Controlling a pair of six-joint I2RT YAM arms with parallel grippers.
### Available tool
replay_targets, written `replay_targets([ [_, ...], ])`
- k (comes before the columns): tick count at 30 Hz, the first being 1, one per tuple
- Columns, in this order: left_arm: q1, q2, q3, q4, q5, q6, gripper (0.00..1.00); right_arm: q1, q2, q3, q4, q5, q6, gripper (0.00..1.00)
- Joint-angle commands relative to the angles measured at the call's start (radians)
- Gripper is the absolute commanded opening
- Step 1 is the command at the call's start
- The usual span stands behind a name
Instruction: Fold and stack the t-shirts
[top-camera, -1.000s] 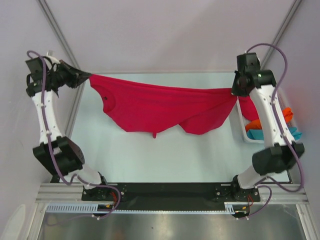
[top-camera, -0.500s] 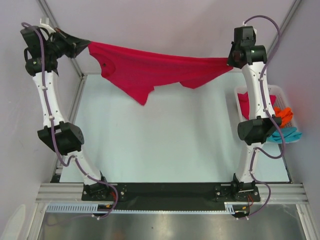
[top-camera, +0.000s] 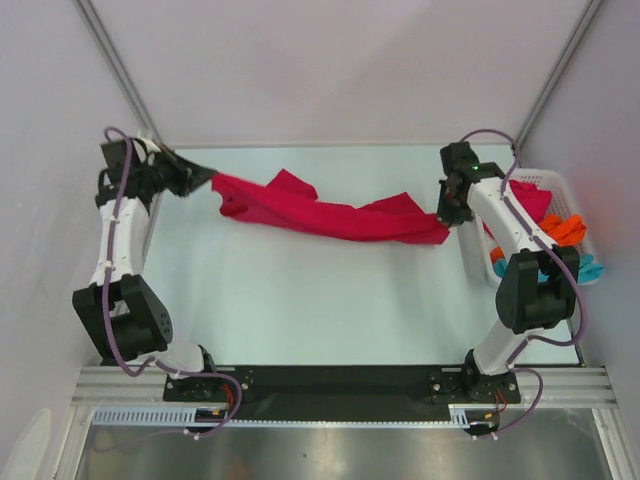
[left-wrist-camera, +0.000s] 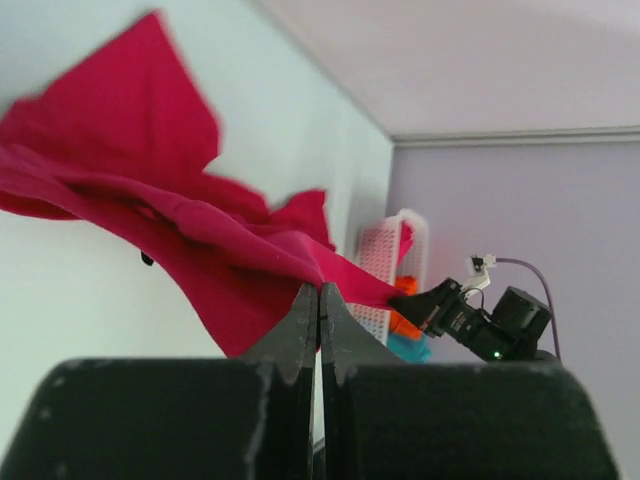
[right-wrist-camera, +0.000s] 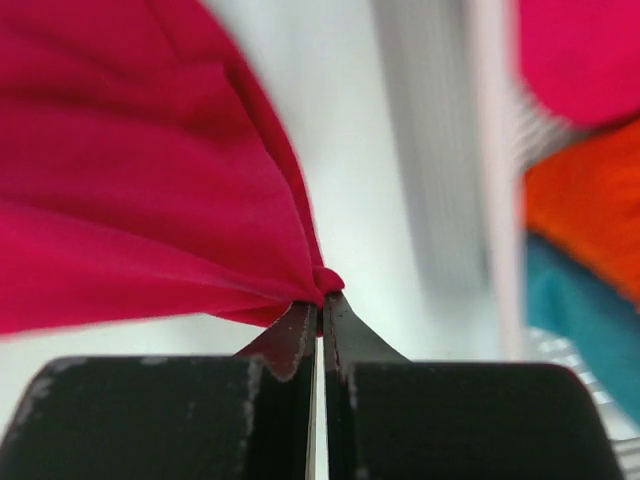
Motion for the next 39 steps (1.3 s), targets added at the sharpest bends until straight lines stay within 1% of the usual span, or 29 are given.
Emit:
replay_targets([
  [1, -0.017, -0.093, -0.225, 0.071, -0.021, 0.067, 0.0, 0.063, -0.091, -0.141, 0.068, -0.038, 0.041, 0.0],
  [6, -0.017, -0.202, -0.398, 0.068, -0.053, 0.092, 0.0, 0.183, -0.131, -0.227, 0.054, -0.036, 0.095, 0.0],
  [9, -0.017, -0.274, -0.464, 0.061, -0.067, 0.086, 0.0, 0.256, -0.16, -0.264, 0.025, -0.022, 0.118, 0.0],
  [12, -0.017, -0.345, -0.514, 0.022, -0.091, 0.101, 0.0, 0.304, -0.197, -0.316, -0.012, -0.016, 0.156, 0.0],
  [18, -0.006, -0.455, -0.626, -0.002, -0.138, 0.096, 0.0, 0.344, -0.277, -0.425, -0.088, -0.007, 0.21, 0.0],
  [21, 0.029, -0.478, -0.658, -0.008, -0.139, 0.098, 0.0, 0.35, -0.327, -0.46, -0.125, 0.013, 0.231, 0.0],
  [25, 0.096, -0.511, -0.66, -0.027, -0.147, 0.101, 0.0, 0.352, -0.374, -0.474, -0.159, 0.037, 0.251, 0.0],
  [29, 0.203, -0.538, -0.647, -0.051, -0.147, 0.105, 0.0, 0.355, -0.383, -0.484, -0.174, 0.053, 0.268, 0.0],
  [32, 0.222, -0.524, -0.627, -0.071, -0.162, 0.116, 0.0, 0.358, -0.389, -0.491, -0.18, 0.054, 0.283, 0.0],
  [35, 0.227, -0.524, -0.659, -0.029, -0.142, 0.093, 0.0, 0.36, -0.394, -0.5, -0.177, 0.048, 0.291, 0.0],
  [39, 0.227, -0.514, -0.676, -0.022, -0.106, 0.101, 0.01, 0.376, -0.386, -0.507, -0.164, 0.038, 0.299, 0.0],
])
